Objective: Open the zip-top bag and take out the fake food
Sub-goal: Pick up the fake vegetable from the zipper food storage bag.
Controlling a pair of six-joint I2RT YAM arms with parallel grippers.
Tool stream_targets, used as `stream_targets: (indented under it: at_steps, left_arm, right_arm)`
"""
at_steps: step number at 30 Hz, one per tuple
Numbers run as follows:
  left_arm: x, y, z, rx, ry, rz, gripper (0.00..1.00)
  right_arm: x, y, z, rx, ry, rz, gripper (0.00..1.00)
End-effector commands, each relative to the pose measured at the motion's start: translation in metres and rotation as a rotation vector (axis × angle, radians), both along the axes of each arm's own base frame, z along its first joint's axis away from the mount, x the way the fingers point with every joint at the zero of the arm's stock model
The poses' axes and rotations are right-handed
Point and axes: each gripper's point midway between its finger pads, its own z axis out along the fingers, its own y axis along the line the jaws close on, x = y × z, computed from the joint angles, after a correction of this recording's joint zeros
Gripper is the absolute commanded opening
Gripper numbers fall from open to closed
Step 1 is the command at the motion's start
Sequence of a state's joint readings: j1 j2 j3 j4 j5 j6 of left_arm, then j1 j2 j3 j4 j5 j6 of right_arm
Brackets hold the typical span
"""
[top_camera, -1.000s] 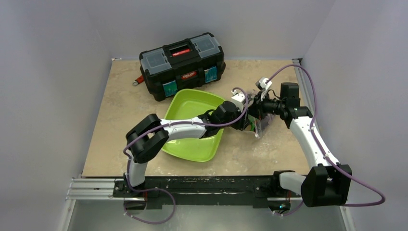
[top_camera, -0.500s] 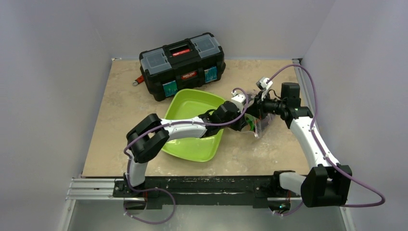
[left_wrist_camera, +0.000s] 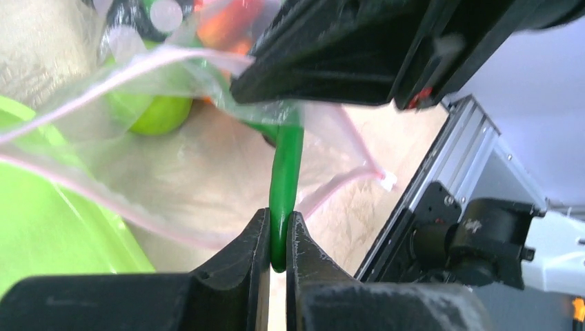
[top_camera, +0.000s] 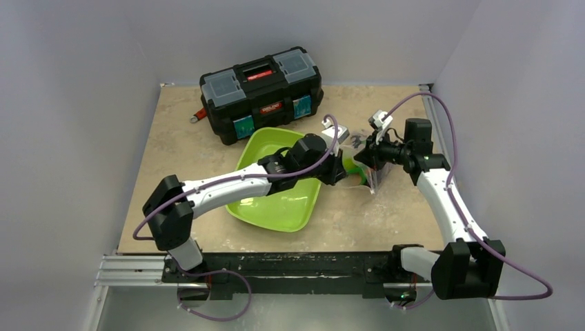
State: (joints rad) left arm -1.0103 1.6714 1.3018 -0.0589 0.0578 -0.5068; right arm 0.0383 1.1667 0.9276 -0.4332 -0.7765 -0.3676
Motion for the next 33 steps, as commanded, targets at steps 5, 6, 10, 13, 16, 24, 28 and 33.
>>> stream_targets:
  at_steps: [5, 6, 10, 13, 16, 24, 28, 33]
  left_arm:
    - [-0.031, 0.046, 0.001, 0.111, -0.014, -0.068, 0.0]
    - [-0.033, 0.053, 0.003, 0.126, -0.021, -0.07, 0.0]
    - [-0.039, 0.077, 0.01, 0.171, -0.062, -0.066, 0.0]
    - [-0.043, 0.097, 0.013, 0.199, -0.088, -0.054, 0.0]
    - [-0.048, 0.116, 0.017, 0.203, -0.113, -0.039, 0.0]
    - [-0.064, 0.165, 0.033, 0.199, -0.195, -0.016, 0.0]
    - [-0.069, 0.188, 0.046, 0.19, -0.247, 0.007, 0.0]
    - [-0.072, 0.214, 0.056, 0.2, -0.288, 0.064, 0.0]
  right_arm:
    - [0.005, -0.006, 0.007, -0.037, -0.069, -0.018, 0.0]
    - [0.006, -0.007, 0.007, -0.039, -0.069, -0.019, 0.0]
    - [0.005, -0.007, 0.005, -0.044, -0.066, -0.019, 0.0]
    - [0.005, -0.008, 0.004, -0.049, -0.067, -0.017, 0.0]
    - [0.005, -0.008, 0.005, -0.052, -0.071, -0.015, 0.0]
    - [0.002, -0.006, 0.006, -0.052, -0.075, 0.011, 0.0]
    - [0.001, -0.006, 0.006, -0.052, -0.074, 0.016, 0.0]
    - [0.002, -0.006, 0.005, -0.053, -0.071, 0.018, 0.0]
